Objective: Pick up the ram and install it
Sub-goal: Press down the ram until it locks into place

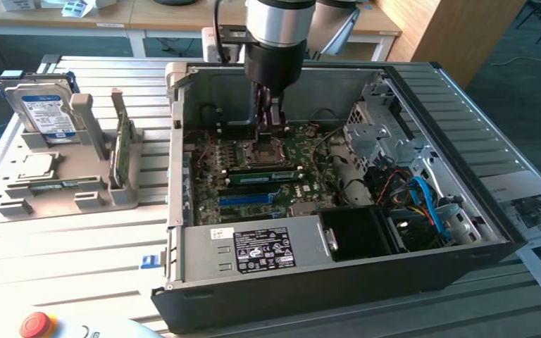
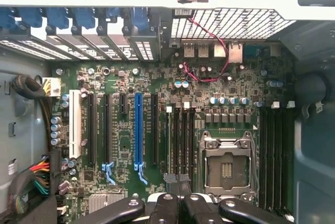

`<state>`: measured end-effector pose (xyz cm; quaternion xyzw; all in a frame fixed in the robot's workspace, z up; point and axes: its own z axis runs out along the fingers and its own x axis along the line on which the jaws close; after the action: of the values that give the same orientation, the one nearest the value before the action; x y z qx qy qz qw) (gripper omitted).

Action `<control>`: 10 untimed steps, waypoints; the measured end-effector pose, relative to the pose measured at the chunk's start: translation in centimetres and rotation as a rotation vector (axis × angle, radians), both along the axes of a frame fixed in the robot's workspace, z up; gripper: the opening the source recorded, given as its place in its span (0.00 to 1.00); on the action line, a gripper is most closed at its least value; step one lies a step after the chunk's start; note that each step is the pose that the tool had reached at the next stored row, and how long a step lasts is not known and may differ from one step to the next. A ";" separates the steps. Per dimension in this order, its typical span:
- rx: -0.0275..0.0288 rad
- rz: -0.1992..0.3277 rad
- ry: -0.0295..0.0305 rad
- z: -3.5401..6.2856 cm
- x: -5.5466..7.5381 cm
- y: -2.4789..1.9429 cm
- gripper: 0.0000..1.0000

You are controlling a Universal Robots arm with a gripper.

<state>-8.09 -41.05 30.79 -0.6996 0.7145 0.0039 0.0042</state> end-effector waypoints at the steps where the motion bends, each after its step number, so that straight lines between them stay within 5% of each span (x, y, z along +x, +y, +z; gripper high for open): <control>1: 0.0000 0.000 0.0005 0.11 0.0 0.00 0.10; 10: -0.0002 0.000 0.0054 1.21 0.0 0.00 0.10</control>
<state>-8.08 -41.05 32.00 -0.6996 0.7145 0.0057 0.0022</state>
